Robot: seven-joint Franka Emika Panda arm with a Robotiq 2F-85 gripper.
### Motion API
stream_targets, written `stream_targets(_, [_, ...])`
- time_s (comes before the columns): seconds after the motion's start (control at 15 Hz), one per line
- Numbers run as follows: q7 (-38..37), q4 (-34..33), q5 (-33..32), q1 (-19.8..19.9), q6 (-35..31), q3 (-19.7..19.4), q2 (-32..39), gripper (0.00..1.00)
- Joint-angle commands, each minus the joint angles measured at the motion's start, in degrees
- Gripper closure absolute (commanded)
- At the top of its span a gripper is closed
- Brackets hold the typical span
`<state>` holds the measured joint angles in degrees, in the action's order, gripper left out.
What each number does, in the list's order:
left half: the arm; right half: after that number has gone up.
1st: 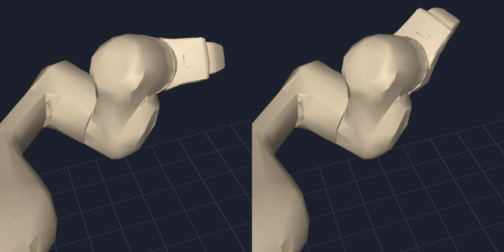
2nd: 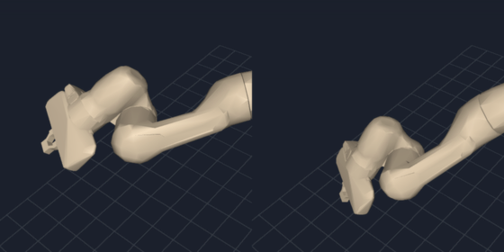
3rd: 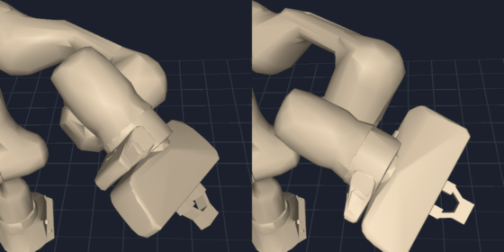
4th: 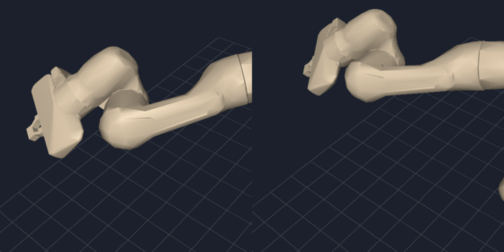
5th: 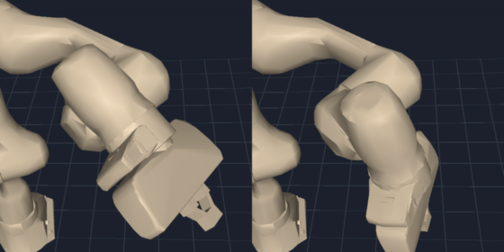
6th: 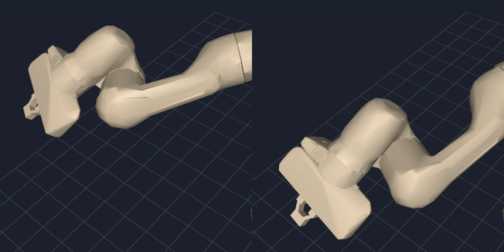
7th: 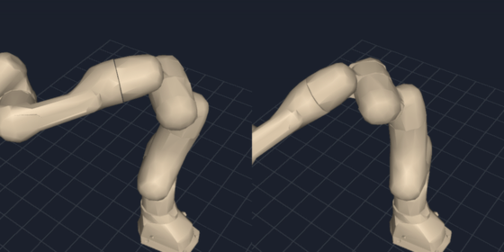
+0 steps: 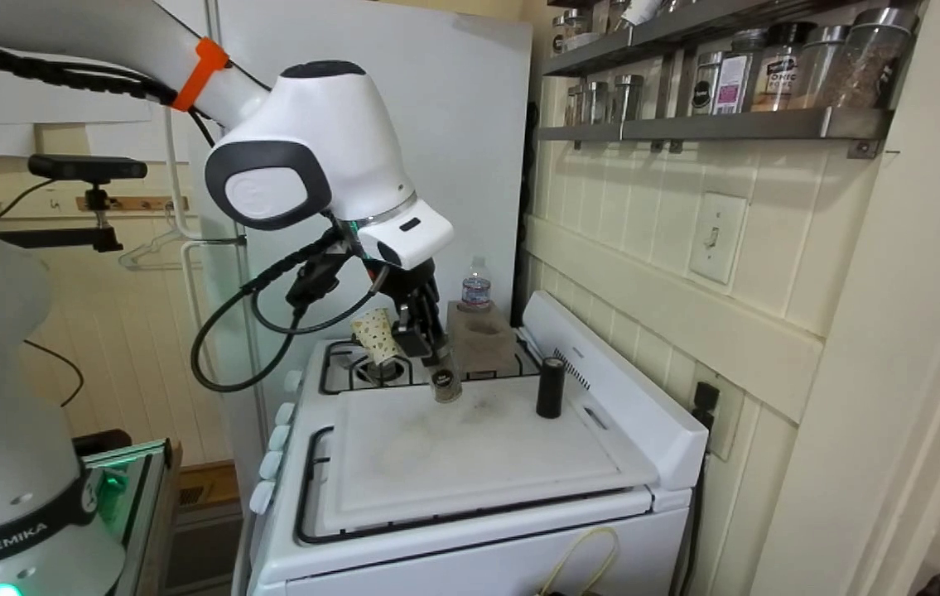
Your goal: Move the brown spice bottle to the right
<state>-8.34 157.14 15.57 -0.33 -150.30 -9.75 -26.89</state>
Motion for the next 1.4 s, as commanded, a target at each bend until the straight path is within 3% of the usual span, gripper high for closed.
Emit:
stream_targets(0.0, [5.13, -3.8, 5.91, -1.44, 4.17, -3.63, 3.1, 0.74])
stream_targets(0.2, [5.1, -7.38, 9.03, -0.85, 9.11, -4.36, 6.43, 0.74])
stream_targets(0.27, [4.59, -4.15, 6.77, 0.98, 5.92, -2.29, 3.5, 0.74])
stream_targets(0.33, [4.59, -4.79, 6.92, 1.21, 6.34, -2.22, 4.19, 0.49])
stream_targets(0.6, [4.5, -4.83, 6.79, 1.52, 6.29, -1.62, 4.36, 0.49])
stream_targets(0.67, [3.25, -5.59, 6.07, 2.02, 6.49, -1.23, 5.83, 0.74])
stream_targets(0.93, [1.54, -9.91, 5.83, 3.08, 8.36, -0.93, 10.87, 0.74])
stream_targets(1.33, [0.99, -19.9, 5.57, 3.57, 19.41, -0.38, 20.18, 0.74])
